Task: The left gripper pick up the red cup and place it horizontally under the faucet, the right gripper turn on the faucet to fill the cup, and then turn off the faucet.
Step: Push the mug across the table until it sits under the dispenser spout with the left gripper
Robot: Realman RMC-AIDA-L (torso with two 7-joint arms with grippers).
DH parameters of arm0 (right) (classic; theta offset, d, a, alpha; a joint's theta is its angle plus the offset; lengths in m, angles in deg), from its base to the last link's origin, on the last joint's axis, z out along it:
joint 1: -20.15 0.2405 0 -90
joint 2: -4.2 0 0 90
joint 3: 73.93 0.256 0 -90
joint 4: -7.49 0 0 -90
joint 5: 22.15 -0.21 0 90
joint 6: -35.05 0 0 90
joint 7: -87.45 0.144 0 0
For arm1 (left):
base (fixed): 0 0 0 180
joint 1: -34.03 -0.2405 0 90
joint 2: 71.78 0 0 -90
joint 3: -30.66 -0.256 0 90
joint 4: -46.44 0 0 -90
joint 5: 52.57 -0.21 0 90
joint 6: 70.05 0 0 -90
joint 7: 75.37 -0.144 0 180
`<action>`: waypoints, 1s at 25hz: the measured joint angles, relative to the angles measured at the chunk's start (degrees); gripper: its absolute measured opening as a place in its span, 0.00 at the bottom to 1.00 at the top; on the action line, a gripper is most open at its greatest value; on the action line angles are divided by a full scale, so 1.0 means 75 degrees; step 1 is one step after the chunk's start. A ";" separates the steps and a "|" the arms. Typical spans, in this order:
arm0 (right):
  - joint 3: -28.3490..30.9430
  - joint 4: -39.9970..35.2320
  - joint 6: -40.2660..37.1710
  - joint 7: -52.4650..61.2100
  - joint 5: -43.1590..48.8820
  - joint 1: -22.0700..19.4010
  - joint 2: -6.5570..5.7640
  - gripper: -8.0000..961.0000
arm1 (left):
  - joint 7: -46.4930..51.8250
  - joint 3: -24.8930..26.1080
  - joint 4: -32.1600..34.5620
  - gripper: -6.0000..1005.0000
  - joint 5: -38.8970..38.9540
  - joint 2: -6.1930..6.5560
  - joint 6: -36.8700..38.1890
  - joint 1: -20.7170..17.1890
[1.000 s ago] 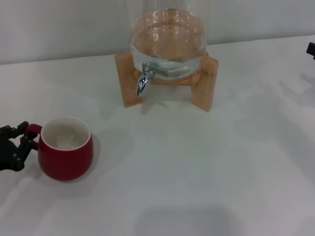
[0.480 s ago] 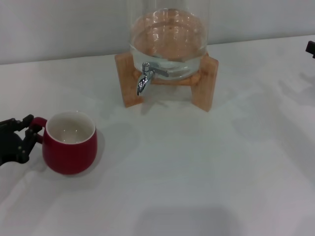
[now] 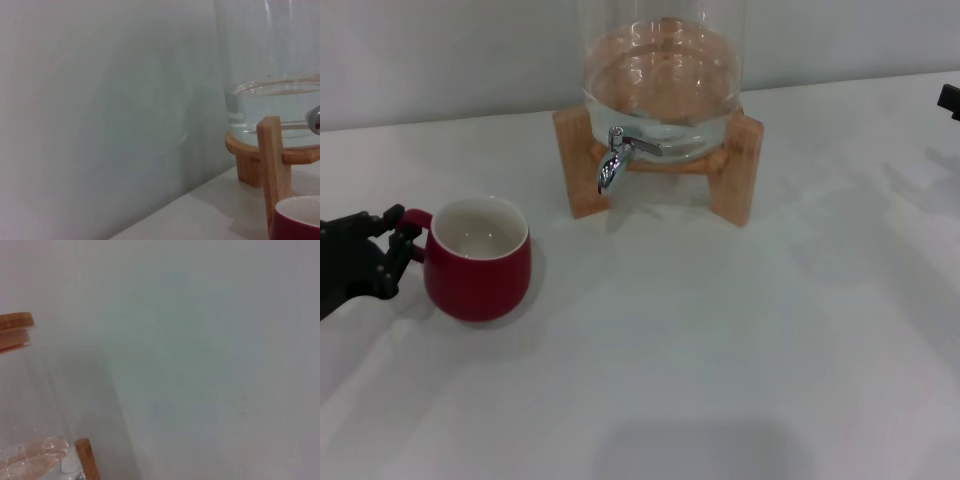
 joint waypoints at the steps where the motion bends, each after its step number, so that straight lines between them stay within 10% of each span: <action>1: 0.0000 0.0023 0.0002 0.0000 0.0000 0.0016 0.0001 0.83 | -0.0020 0.0001 -0.0044 0.17 0.0003 0.0001 0.0048 0.0063; 25: -0.0022 0.0068 0.0020 -0.0011 0.0000 0.0114 0.0005 0.83 | -0.0469 0.0002 -0.1341 0.17 0.0128 0.0014 0.0599 0.1397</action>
